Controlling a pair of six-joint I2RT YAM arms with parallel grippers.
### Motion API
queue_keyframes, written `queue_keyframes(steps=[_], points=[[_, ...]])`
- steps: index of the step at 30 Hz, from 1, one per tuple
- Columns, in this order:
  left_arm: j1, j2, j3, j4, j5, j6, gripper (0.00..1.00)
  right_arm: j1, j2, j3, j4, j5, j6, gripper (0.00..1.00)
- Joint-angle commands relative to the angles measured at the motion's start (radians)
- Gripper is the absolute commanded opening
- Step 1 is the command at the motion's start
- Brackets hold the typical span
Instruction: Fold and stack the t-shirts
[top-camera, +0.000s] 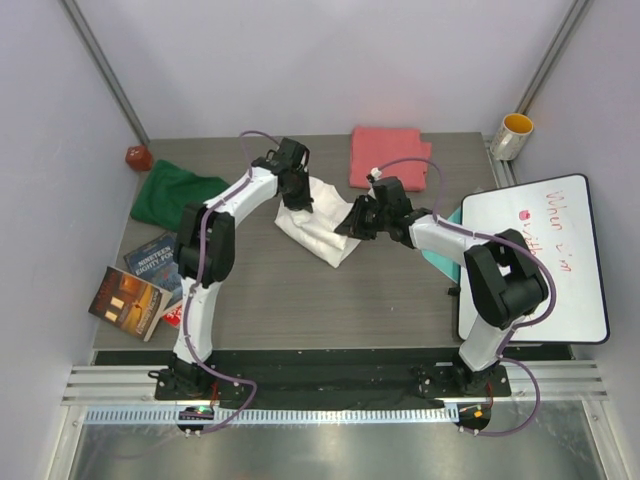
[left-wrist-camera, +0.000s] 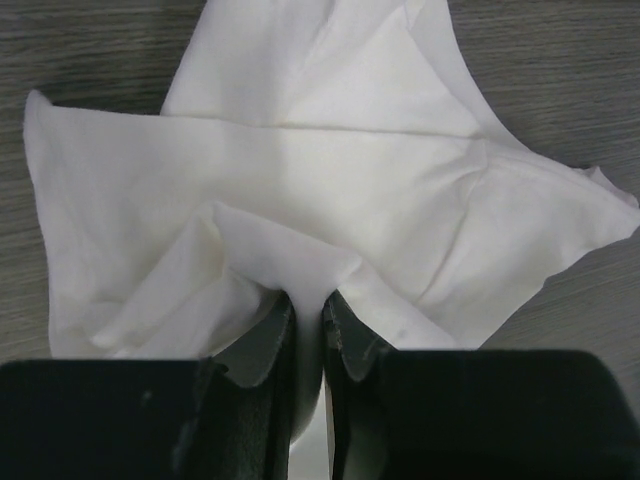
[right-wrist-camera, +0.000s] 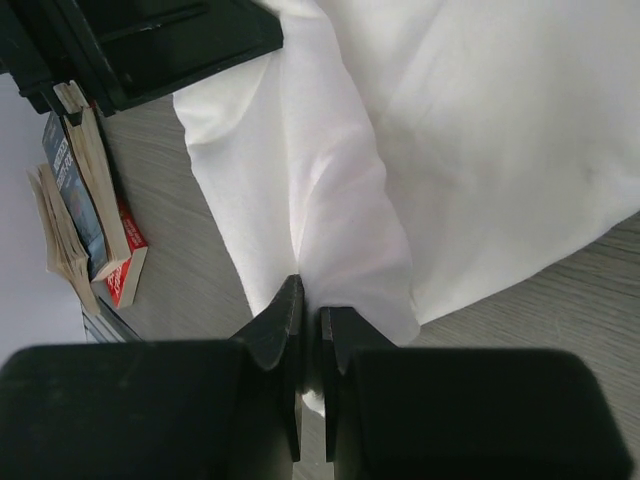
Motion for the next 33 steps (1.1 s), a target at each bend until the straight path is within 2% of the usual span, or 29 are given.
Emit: queue_keyframes(steps=[1,7,9,12,14,18,27,33], points=[[0.005,0.029,0.068,0.047,0.024,0.033,0.15,-0.019,0.000,-0.010,0.120,0.008,0.018,0.10],[0.005,0.062,0.137,0.059,0.012,0.032,0.16,-0.034,0.012,-0.032,0.192,-0.003,0.037,0.11],[0.007,0.072,0.149,0.065,0.006,0.030,0.19,-0.036,0.026,-0.038,0.212,0.004,0.041,0.22],[0.007,0.093,0.177,0.064,-0.008,0.024,0.32,-0.048,0.045,-0.039,0.233,0.011,0.049,0.33],[0.010,0.099,0.194,0.067,-0.016,0.020,0.36,-0.060,0.063,-0.039,0.248,0.012,0.059,0.39],[0.014,0.115,0.208,0.082,-0.026,0.007,0.44,-0.076,0.081,-0.041,0.276,0.017,0.087,0.42],[0.024,0.173,0.268,0.073,-0.023,-0.020,0.45,-0.140,0.121,-0.084,0.406,-0.009,0.257,0.43],[0.045,0.151,0.246,0.055,-0.097,-0.040,0.45,-0.175,0.155,-0.096,0.522,-0.028,0.388,0.44]])
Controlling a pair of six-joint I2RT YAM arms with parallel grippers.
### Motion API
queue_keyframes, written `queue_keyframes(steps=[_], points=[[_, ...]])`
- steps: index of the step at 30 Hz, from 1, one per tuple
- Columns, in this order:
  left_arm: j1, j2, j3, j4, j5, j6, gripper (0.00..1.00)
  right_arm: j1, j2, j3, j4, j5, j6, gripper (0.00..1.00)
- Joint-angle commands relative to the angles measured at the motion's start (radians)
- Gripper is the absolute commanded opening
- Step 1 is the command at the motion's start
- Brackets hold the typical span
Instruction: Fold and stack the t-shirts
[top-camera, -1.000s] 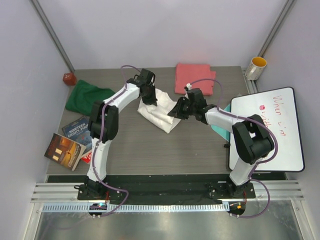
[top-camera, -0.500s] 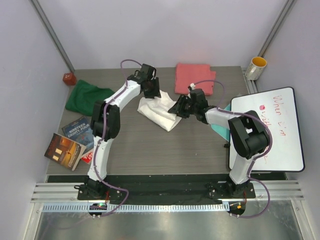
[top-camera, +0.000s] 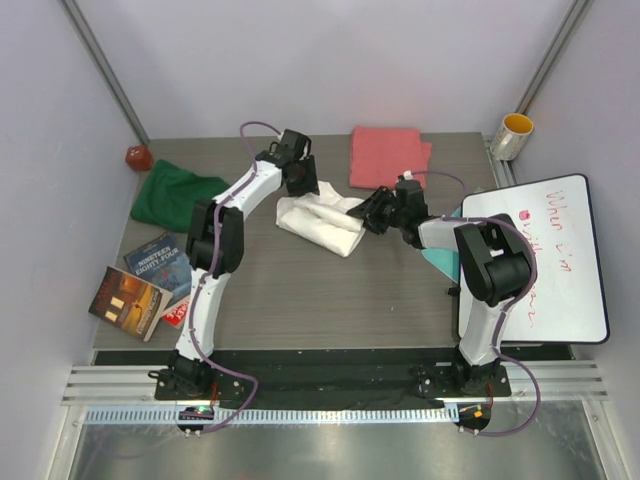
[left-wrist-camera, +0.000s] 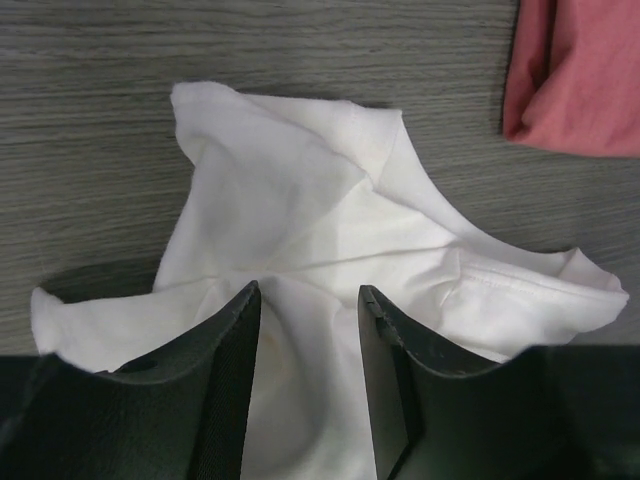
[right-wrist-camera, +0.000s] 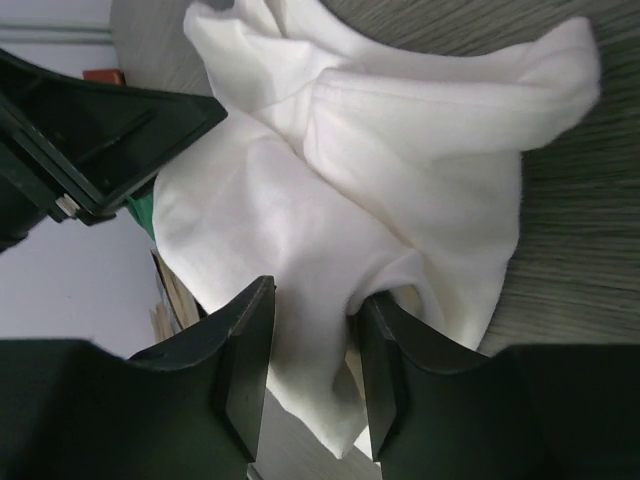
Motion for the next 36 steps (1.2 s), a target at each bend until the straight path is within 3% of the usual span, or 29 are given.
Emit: queue_keyframes(steps=[1,12,16,20,23,30,36], points=[[0.028,-0.036,0.013,0.004,-0.070,-0.021,0.45,-0.015,0.002,0.001,0.133,-0.001,0.112,0.44],[0.076,-0.232,-0.172,-0.019,-0.294,-0.036,0.45,-0.028,-0.011,0.073,0.114,0.047,0.240,0.46],[0.076,-0.413,-0.287,-0.031,-0.405,-0.058,0.44,-0.032,0.014,0.114,0.108,0.060,0.260,0.46],[0.074,-0.612,-0.523,0.108,-0.301,-0.048,0.41,-0.037,0.066,0.154,0.100,0.057,0.283,0.46],[0.062,-0.708,-0.613,0.174,-0.239,-0.045,0.40,-0.043,0.103,0.171,0.106,0.039,0.310,0.47],[0.016,-0.611,-0.596,0.175,-0.098,-0.002,0.32,-0.045,0.173,0.177,0.145,0.024,0.349,0.46],[-0.077,-0.470,-0.516,0.188,-0.110,0.044,0.32,-0.045,0.183,0.202,0.122,0.030,0.336,0.47]])
